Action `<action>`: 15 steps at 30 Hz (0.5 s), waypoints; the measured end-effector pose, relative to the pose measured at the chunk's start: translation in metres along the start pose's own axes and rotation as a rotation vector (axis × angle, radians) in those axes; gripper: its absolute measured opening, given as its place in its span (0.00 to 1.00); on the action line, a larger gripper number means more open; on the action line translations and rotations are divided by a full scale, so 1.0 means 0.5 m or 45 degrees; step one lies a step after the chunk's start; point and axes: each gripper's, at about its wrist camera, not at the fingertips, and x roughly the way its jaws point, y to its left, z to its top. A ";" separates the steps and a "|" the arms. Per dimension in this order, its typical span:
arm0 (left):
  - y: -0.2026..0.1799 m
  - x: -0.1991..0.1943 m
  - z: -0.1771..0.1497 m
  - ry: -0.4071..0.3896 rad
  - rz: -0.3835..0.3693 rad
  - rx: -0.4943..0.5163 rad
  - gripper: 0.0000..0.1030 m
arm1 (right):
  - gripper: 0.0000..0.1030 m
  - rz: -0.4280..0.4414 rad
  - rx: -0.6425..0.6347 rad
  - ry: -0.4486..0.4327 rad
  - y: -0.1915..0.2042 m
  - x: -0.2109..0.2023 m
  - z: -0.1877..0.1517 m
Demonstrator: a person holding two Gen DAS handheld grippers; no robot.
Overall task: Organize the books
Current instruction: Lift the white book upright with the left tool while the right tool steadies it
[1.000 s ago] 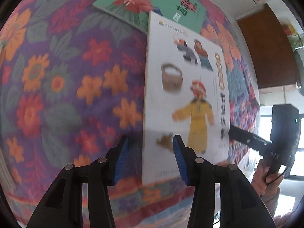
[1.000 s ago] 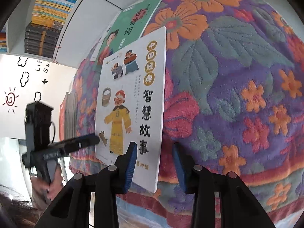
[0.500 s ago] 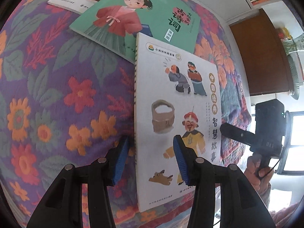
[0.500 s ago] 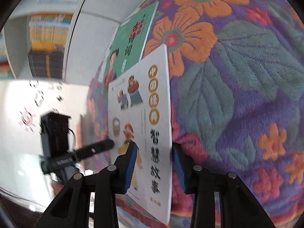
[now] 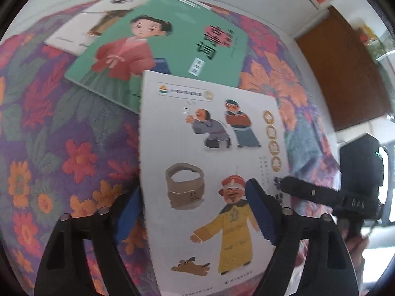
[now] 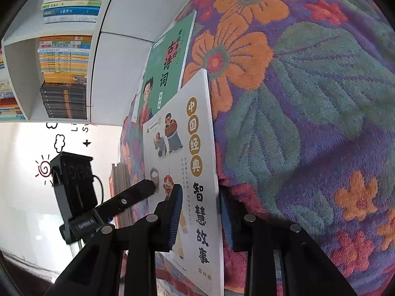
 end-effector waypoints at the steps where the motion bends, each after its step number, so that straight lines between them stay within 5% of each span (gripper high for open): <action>1: 0.003 -0.003 -0.001 -0.012 0.008 -0.022 0.66 | 0.14 -0.030 -0.004 -0.005 0.000 -0.002 -0.002; 5: 0.032 -0.042 -0.006 -0.060 -0.057 -0.058 0.48 | 0.15 -0.140 -0.063 -0.012 0.024 -0.008 -0.009; 8: 0.022 -0.079 -0.007 -0.099 -0.115 -0.007 0.48 | 0.15 -0.153 -0.132 -0.025 0.049 -0.017 -0.020; 15: 0.007 -0.112 -0.010 -0.083 -0.090 0.048 0.48 | 0.15 -0.124 -0.194 -0.015 0.100 -0.022 -0.046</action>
